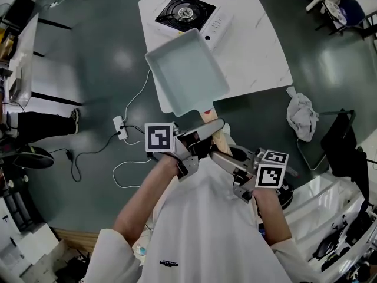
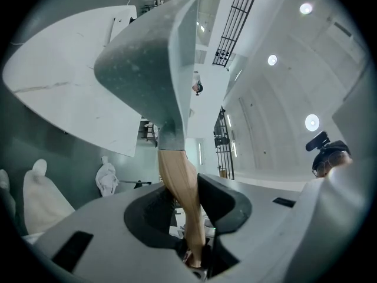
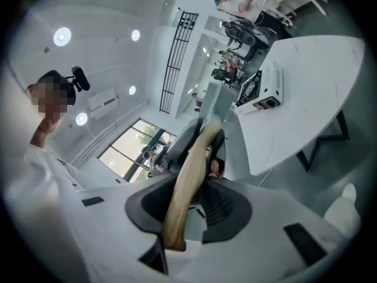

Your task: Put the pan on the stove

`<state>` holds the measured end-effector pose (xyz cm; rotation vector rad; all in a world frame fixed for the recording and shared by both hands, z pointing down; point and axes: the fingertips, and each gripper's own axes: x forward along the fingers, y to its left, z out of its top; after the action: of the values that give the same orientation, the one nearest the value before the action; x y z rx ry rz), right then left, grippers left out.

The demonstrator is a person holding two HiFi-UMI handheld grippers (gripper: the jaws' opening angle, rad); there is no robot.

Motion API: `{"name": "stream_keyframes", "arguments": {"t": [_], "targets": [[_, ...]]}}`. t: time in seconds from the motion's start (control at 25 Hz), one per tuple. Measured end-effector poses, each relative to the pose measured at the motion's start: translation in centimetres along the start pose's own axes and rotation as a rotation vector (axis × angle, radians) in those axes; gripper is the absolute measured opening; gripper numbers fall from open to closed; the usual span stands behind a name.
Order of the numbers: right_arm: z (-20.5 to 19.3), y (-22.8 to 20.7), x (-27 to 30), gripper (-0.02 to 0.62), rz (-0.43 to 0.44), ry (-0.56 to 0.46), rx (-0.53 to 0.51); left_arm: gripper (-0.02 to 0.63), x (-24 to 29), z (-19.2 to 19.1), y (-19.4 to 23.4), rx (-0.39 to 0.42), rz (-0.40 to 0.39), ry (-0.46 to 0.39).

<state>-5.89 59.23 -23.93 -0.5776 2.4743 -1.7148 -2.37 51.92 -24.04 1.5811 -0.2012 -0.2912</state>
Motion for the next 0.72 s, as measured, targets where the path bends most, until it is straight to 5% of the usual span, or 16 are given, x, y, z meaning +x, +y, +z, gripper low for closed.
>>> {"name": "stream_keyframes", "arguments": {"t": [0.72], "targets": [[20.8, -9.8, 3.7, 0.118, 0.087, 0.195, -0.027, 0.114, 10.4, 20.9, 3.1, -0.021, 0.051, -0.139]]}}
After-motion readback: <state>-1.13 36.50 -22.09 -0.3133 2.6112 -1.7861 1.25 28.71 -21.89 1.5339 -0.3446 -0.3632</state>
